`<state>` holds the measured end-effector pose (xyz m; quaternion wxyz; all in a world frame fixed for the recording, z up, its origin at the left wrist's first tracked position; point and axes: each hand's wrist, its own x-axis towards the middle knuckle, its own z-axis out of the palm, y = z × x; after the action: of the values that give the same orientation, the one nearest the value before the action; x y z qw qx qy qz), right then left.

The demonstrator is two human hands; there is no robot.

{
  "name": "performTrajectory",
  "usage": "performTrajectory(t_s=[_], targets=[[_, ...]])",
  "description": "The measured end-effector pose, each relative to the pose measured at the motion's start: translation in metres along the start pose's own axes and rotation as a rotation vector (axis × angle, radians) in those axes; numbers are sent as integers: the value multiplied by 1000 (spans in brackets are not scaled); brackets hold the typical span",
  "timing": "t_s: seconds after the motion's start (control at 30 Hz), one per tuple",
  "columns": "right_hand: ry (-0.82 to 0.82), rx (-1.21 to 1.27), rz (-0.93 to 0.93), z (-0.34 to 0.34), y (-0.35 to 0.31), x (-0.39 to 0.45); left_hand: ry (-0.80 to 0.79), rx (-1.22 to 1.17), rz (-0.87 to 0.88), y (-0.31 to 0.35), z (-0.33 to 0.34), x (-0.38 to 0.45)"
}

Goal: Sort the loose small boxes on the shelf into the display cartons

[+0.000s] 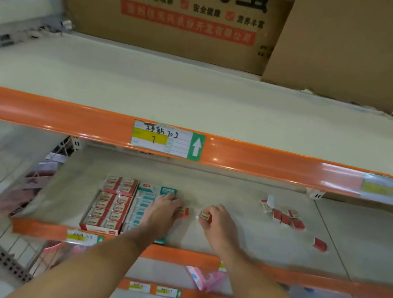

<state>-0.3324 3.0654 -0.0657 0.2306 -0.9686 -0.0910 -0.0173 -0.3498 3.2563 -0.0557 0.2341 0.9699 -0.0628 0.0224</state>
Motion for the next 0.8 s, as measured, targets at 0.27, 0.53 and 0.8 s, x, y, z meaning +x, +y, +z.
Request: performTrajectory(t_s=[0.27, 0.53, 0.8], targets=[[-33, 12, -106, 24, -81, 15, 93, 60, -92, -68, -46, -31], [-102, 22, -180, 48, -145, 17, 125, 86, -212, -117, -76, -63], [-150, 49, -217, 71, -197, 17, 176, 96, -208, -141, -88, -80]])
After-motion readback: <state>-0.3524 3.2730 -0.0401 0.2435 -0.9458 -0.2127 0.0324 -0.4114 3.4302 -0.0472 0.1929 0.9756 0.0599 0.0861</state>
